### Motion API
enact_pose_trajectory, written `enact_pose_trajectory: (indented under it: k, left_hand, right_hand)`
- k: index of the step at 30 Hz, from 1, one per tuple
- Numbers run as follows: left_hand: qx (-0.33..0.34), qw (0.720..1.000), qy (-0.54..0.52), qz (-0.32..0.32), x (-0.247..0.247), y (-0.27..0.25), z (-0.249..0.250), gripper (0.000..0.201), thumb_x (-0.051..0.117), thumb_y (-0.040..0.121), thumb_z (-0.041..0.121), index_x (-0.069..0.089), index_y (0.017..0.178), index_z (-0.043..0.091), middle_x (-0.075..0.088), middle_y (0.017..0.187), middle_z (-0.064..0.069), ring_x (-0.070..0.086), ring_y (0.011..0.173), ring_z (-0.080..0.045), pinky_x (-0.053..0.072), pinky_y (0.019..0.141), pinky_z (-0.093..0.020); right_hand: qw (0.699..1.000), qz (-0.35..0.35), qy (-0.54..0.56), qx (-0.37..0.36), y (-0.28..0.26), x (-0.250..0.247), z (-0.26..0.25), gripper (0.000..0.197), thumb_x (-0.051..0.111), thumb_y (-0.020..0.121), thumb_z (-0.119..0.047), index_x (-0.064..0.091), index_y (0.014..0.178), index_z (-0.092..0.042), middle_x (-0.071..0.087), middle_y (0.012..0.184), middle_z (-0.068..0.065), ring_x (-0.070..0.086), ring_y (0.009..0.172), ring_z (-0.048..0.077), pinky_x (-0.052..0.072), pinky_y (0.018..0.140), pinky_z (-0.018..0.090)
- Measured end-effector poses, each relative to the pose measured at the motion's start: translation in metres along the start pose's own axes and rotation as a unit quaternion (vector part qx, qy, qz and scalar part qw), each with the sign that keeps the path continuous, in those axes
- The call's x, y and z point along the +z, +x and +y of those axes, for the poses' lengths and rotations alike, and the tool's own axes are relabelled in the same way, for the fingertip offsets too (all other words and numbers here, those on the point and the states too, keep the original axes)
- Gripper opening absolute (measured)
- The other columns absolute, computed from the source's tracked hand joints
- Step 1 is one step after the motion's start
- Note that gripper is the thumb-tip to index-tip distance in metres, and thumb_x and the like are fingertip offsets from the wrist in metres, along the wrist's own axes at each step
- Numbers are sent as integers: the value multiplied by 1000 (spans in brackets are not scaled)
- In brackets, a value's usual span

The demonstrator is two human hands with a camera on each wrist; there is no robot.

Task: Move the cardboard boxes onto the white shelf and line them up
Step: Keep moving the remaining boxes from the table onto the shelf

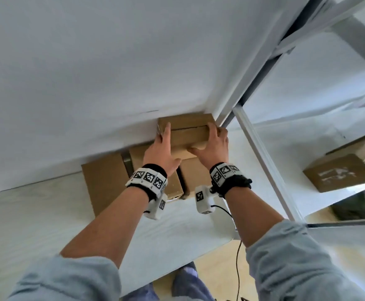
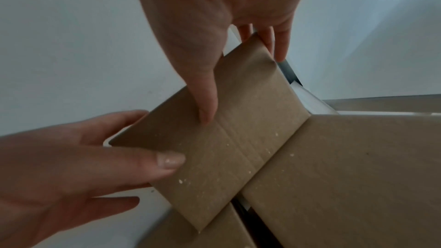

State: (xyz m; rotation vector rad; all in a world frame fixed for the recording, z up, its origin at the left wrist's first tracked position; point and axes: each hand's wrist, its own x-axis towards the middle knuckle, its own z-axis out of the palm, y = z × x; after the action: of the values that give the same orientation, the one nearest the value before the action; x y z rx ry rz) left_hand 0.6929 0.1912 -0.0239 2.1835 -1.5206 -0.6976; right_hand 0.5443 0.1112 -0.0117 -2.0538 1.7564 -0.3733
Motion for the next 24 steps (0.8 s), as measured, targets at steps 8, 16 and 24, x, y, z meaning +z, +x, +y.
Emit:
enact_pose_trajectory:
  k: [8,16,24]
  left_hand:
    - [78,987,-51,133,-6,-25,-3,131,88,69,29,-10,156,25,36,155,-14,51,130,-32,45,106,-46]
    - [96,980,19,174,-14,-87,1,151,96,53,26,-16,155,28,23,162,-10,33,145,-28,31,117,-47]
    - [95,971,57,210,3,-178,27,147,89,64,8,-26,151,33,19,161,-16,38,141,-33,44,107,-46]
  right_hand:
    - [997,71,31,24,-44,-8,-11,93,79,68,-60,38,145,-27,35,142,9,40,129,32,41,106,42]
    - [995,86,53,-3,-93,-31,-6,91,66,70,-76,42,140,-23,52,127,7,50,119,27,42,98,37]
    - [993,91,74,-33,-168,-56,28,84,53,73,-83,51,122,-15,58,116,8,55,109,28,46,95,39]
